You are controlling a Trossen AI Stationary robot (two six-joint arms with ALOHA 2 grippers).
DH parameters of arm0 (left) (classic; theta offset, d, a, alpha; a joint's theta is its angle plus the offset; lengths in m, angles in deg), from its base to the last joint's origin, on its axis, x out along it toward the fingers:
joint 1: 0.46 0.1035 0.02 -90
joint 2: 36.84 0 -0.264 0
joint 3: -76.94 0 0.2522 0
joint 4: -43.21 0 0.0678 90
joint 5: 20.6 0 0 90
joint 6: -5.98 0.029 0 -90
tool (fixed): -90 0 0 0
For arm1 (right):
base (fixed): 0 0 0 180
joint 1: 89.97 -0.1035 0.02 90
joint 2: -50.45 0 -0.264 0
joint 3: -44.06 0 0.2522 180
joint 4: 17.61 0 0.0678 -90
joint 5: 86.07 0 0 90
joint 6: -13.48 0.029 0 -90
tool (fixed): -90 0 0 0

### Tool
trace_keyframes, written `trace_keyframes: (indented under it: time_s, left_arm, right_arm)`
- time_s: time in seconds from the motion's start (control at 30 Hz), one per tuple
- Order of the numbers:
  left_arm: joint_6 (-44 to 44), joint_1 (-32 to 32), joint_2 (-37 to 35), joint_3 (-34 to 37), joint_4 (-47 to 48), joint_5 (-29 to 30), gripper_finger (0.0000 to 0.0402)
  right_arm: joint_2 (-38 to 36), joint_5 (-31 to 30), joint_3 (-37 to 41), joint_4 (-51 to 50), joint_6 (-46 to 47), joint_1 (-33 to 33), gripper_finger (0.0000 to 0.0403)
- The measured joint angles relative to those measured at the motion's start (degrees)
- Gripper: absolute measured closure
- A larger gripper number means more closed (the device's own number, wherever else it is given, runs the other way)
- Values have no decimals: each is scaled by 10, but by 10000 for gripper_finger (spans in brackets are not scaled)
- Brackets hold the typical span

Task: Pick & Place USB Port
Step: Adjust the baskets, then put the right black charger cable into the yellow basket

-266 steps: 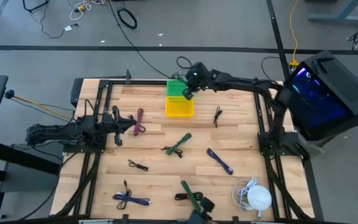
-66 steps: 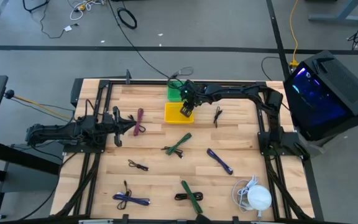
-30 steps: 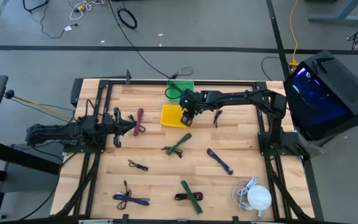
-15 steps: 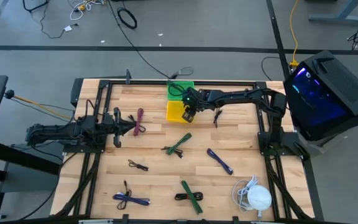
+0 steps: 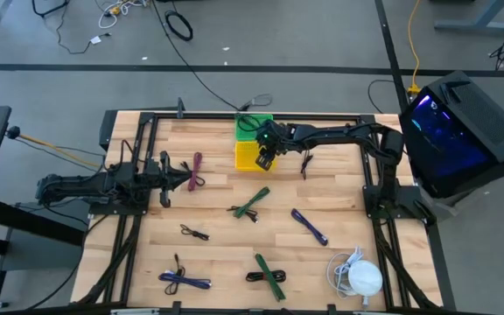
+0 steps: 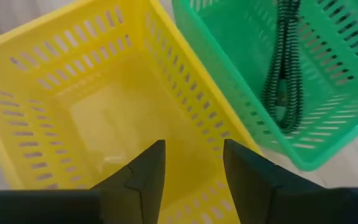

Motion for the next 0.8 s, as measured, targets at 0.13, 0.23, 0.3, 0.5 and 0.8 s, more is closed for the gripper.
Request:
trace_keyframes:
  time_s: [0.13, 0.23, 0.3, 0.5, 0.8]
  left_arm:
    - [0, 0, 0, 0, 0, 0, 372]
    - [0, 0, 0, 0, 0, 0, 372]
    - [-3, 0, 0, 0, 0, 0, 372]
    - [-3, 0, 0, 0, 1, 0, 372]
    - [-2, 0, 0, 0, 1, 0, 372]
  right_arm:
    - [-17, 11, 0, -6, -4, 1, 240]
    - [-49, 5, 0, -26, -2, 3, 240]
    - [-71, -14, -1, -58, 4, 3, 240]
    - [-117, -49, 7, -222, 115, 0, 240]
    - [-123, -48, 95, -326, 244, -10, 237]
